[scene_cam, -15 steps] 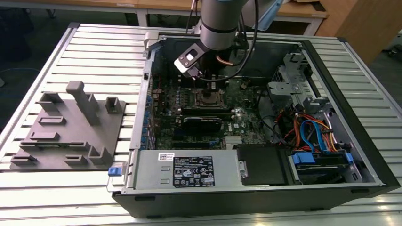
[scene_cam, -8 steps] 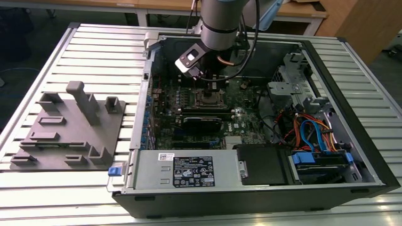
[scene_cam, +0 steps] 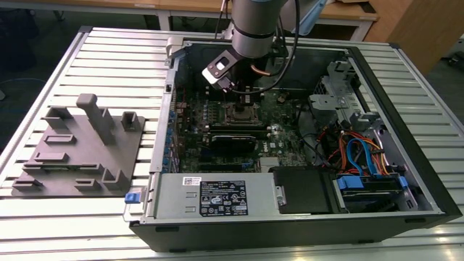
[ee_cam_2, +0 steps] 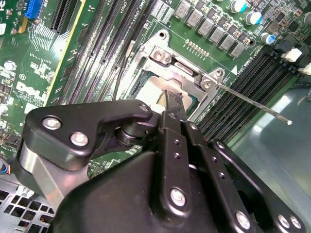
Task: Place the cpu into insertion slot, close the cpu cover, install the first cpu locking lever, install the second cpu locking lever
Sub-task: 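Install the first cpu locking lever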
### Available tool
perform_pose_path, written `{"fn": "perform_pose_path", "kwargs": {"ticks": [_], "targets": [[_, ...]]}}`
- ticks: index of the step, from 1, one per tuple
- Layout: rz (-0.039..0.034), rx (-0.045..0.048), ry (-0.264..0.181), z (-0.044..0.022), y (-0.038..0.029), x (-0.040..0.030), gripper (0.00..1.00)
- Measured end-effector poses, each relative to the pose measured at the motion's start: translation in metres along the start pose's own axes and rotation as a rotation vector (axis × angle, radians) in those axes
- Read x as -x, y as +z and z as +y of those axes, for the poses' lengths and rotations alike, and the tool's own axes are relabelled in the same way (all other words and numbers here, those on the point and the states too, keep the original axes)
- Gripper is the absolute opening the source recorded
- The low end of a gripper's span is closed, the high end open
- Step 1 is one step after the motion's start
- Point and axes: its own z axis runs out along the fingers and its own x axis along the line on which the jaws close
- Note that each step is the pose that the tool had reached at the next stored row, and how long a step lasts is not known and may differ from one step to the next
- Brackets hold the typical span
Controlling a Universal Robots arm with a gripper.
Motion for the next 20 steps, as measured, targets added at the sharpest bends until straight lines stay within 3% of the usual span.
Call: {"fn": "perform_pose_path", "kwargs": {"ticks": [4, 14, 20], "targets": [[-0.0001, 0.0000, 0.000, 0.0000, -0.0040, 0.0000, 0.10], [-0.0002, -0.0001, 0.000, -0.0006, -0.0365, -0.0004, 0.10], [-0.0036, 0.0007, 0.000, -0.0007, -0.0389, -0.0005, 0.10]]}}
